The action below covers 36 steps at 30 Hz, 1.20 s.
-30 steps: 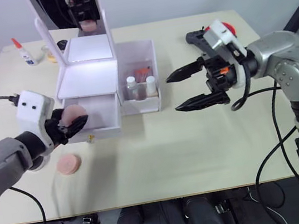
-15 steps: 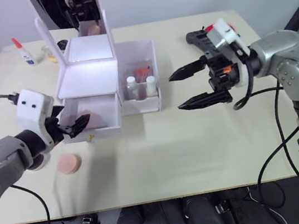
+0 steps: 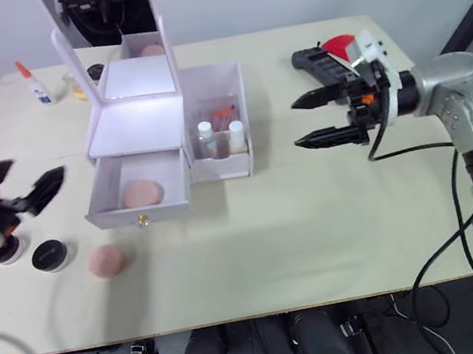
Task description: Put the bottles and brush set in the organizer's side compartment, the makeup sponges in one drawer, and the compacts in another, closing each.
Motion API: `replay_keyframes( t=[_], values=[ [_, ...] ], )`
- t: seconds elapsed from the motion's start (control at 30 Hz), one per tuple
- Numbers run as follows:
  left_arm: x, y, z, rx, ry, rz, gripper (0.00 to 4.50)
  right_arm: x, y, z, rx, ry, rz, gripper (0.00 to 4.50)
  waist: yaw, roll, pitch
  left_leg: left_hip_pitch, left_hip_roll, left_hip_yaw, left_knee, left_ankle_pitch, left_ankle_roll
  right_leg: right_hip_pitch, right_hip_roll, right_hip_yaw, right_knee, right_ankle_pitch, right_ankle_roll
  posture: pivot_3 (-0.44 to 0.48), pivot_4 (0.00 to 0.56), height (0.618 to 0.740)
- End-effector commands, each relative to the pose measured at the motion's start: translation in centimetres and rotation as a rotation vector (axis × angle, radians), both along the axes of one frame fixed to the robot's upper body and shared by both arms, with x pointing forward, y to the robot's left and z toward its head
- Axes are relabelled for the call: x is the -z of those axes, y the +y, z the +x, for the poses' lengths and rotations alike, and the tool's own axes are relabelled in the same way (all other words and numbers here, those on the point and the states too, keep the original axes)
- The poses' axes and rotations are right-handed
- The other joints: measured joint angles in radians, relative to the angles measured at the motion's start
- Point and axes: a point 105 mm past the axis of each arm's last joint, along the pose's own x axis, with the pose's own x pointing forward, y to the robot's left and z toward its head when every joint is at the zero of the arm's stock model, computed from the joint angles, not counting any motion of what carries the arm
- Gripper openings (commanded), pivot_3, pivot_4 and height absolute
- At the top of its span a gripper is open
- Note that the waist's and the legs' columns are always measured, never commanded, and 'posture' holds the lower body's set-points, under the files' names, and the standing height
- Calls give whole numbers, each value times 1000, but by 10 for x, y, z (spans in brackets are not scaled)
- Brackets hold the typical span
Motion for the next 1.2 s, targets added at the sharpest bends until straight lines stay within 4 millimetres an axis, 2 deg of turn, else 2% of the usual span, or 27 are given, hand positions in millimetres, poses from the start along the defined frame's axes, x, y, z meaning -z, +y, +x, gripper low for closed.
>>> replay_keyframes(
  t=[0.03,0.17,0.33,0.43,0.5,0.67,0.7,1.0,1.2],
  values=[
    [-6,11,-18,10,-56,57,4488,-6,-11,5,36,-58,1,4500,2,0,0,-1,0,0,0,0,0,0,0,0,0,0,0,0,150,740],
    [3,9,-30,27,-60,41,4488,0,-17,3,39,-56,-7,4500,4,0,0,-1,0,0,1,0,0,1,-1,0,-1,0,0,0,150,740],
    [7,-3,-31,72,-54,31,4488,-3,-19,-6,4,-58,1,4500,2,0,0,0,0,0,2,0,0,1,-1,0,0,0,-1,0,150,740],
    [4,-18,-25,133,-56,19,3676,-7,-15,-15,-38,-62,12,4500,3,0,0,0,0,0,1,0,0,1,-1,0,0,0,-1,0,150,740],
    [3,-43,-12,244,-25,16,2715,-13,-5,-21,-81,-67,22,4500,5,0,0,0,0,0,2,0,0,1,-1,0,1,0,-1,0,150,740],
    [-1,-86,13,416,60,34,256,-25,13,-28,-116,-95,43,4500,4,0,0,0,0,-1,5,0,0,2,0,0,2,1,0,0,150,740],
    [0,-93,18,443,82,46,72,-27,16,-30,-118,-98,47,4500,4,0,0,0,0,-1,4,0,0,2,0,0,1,1,0,0,150,740],
    [12,-129,54,538,293,82,72,-32,22,-38,-85,-106,74,4500,3,0,0,-1,0,-2,4,0,0,1,1,0,3,0,1,0,150,740],
    [22,-150,56,632,393,98,72,-30,22,-39,-46,-113,74,4500,3,0,0,-1,0,-1,4,0,0,2,1,0,2,0,1,0,150,740]
  ],
)
